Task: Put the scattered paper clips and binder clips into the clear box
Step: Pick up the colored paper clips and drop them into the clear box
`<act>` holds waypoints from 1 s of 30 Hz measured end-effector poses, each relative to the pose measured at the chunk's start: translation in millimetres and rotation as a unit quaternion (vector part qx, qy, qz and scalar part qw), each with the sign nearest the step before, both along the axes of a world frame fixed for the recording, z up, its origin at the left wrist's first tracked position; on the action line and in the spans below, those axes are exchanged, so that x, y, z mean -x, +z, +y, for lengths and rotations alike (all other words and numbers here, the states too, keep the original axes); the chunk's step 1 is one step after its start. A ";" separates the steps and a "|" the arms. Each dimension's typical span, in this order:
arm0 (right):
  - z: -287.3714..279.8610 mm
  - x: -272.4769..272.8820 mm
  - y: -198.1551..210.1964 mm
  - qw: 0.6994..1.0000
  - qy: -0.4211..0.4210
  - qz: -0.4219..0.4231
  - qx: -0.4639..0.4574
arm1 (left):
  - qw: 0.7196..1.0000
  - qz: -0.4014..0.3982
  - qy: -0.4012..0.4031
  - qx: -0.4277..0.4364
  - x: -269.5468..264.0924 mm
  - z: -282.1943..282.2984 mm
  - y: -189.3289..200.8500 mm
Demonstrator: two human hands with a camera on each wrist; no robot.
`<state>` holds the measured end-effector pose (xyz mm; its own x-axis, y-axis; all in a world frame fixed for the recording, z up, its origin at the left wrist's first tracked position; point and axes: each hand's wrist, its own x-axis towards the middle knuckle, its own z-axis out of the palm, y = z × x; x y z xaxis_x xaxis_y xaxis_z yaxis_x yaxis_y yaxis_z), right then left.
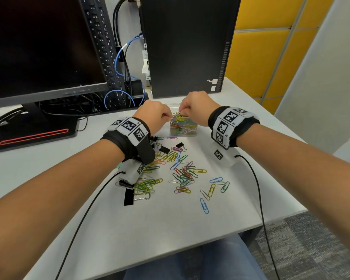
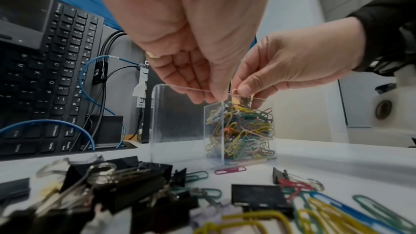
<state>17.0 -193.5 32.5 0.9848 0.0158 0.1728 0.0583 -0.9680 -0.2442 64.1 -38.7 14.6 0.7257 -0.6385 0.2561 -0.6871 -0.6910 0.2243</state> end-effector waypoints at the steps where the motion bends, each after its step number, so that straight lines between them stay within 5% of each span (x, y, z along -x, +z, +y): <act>1: 0.9 0.3 -0.6 1.000 0.010 0.010 0.016 | 1.000 0.000 0.003 0.000 0.3 0.5 0.1; 9: -2.4 1.1 -4.5 0.996 -0.013 -0.004 -0.093 | 1.000 -0.001 0.012 -0.002 2.9 2.7 2.2; 14: -0.7 -0.2 -0.2 0.999 0.004 -0.019 -0.026 | 1.000 -0.003 0.018 -0.014 5.7 2.3 4.6; 24: 6.1 13.9 6.3 0.990 -0.008 0.114 0.083 | 0.999 0.015 0.032 -0.038 8.8 5.1 6.9; 30: 12.8 38.6 9.3 0.998 -0.004 0.042 0.051 | 0.993 0.050 0.023 -0.109 19.6 17.6 7.7</act>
